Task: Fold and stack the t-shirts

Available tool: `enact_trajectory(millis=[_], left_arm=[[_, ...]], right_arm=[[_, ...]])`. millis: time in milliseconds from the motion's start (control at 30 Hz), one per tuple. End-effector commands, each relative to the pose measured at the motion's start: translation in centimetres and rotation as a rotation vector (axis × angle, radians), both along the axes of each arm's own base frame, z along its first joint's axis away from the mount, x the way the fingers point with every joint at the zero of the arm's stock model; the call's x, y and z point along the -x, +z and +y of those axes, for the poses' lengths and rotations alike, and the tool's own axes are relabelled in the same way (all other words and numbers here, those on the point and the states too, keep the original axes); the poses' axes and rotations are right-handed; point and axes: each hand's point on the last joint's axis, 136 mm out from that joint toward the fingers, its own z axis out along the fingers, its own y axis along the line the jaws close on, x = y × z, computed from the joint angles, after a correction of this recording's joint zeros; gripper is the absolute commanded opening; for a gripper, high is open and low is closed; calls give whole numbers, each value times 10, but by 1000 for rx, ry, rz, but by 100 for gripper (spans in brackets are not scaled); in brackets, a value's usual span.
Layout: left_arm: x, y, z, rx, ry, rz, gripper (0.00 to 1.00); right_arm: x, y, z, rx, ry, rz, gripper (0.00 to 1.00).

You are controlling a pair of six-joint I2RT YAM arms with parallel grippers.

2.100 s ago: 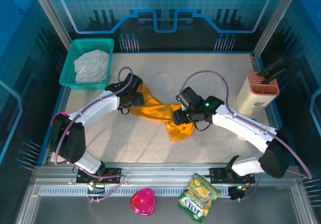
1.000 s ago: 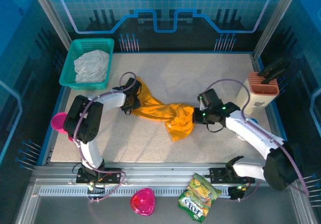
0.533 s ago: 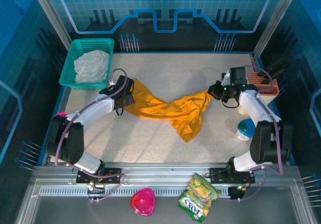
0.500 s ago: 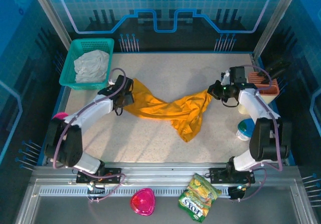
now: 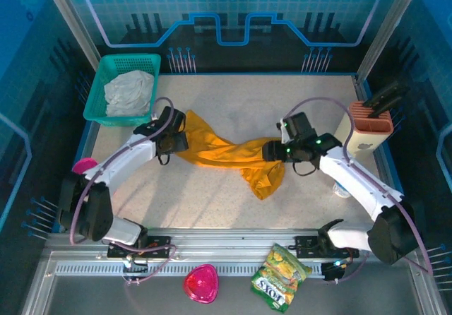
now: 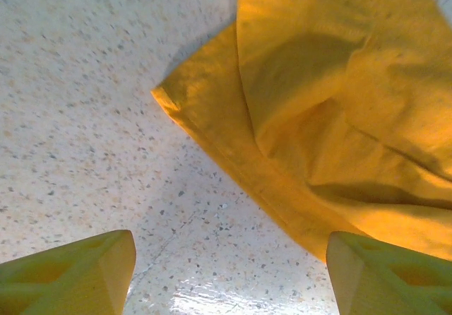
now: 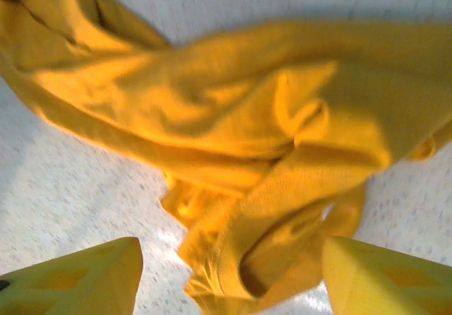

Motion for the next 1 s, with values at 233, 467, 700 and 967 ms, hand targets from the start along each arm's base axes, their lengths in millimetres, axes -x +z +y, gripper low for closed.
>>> enact_trajectory(millis=[233, 467, 700, 967], left_arm=[[-75, -42, -17, -11, 14, 65, 65], [-106, -64, -12, -33, 33, 71, 32], [-117, 7, -10, 3, 30, -80, 0], [-83, 132, -4, 76, 14, -290, 0]], right_arm=[[19, -32, -5, 70, -50, 86, 60], [21, -32, -11, 87, -61, 88, 64], [5, -35, -29, 100, -121, 78, 75], [-40, -31, -67, -35, -264, 31, 70]])
